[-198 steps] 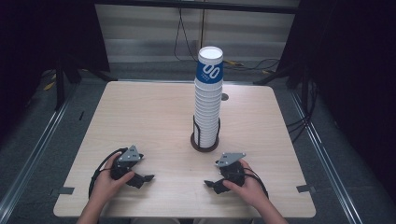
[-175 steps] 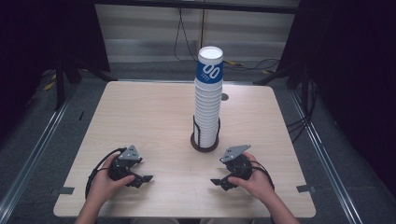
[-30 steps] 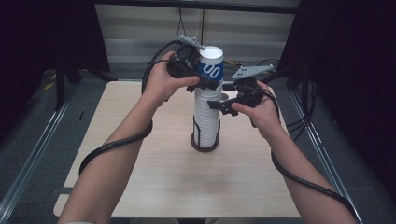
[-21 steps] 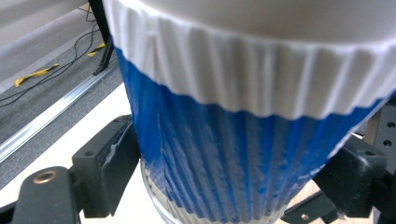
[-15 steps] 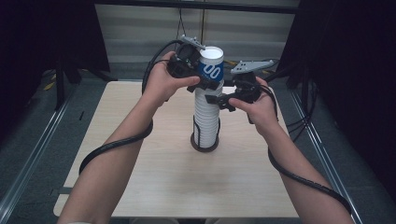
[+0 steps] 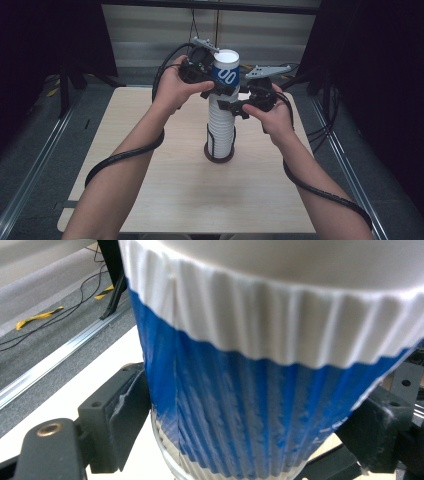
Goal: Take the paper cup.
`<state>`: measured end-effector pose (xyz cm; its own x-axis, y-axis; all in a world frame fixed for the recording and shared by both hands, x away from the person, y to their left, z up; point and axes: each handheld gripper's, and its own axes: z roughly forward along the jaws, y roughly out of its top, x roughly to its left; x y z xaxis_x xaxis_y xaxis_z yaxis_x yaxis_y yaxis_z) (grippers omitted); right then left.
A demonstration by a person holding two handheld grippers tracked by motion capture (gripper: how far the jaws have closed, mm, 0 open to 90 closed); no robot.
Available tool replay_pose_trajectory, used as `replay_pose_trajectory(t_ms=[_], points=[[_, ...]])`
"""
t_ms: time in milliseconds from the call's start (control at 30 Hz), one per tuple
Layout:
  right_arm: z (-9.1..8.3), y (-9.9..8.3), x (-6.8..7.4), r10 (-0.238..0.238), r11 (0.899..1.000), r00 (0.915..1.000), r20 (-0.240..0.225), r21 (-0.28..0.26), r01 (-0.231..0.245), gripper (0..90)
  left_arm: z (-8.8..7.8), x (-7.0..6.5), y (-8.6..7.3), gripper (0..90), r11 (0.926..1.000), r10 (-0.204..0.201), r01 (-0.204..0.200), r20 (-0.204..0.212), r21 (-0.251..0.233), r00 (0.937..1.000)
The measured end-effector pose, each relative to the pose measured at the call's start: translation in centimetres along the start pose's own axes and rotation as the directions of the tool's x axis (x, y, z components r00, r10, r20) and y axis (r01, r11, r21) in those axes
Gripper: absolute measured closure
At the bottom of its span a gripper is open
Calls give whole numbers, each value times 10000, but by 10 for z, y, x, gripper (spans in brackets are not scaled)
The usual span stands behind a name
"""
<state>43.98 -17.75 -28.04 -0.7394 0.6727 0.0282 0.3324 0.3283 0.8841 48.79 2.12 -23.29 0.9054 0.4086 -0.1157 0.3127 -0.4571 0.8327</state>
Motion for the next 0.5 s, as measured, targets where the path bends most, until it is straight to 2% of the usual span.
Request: replay_pose_trajectory(t_ms=[200, 367, 500], points=[[0, -1, -1, 13, 10000, 10000, -22, -61, -13, 144, -6, 0, 2, 173, 9994, -121, 123, 55, -331, 9999], [0, -2, -1, 3, 9999, 10000, -17, -117, -3, 144, -7, 0, 2, 175, 9993, -169, 169, 30, -328, 9999], [0, -2, -1, 59, 9999, 10000, 11, -127, -58, 144, -9, 0, 3, 183, 9979, -238, 239, 28, -601, 9997]])
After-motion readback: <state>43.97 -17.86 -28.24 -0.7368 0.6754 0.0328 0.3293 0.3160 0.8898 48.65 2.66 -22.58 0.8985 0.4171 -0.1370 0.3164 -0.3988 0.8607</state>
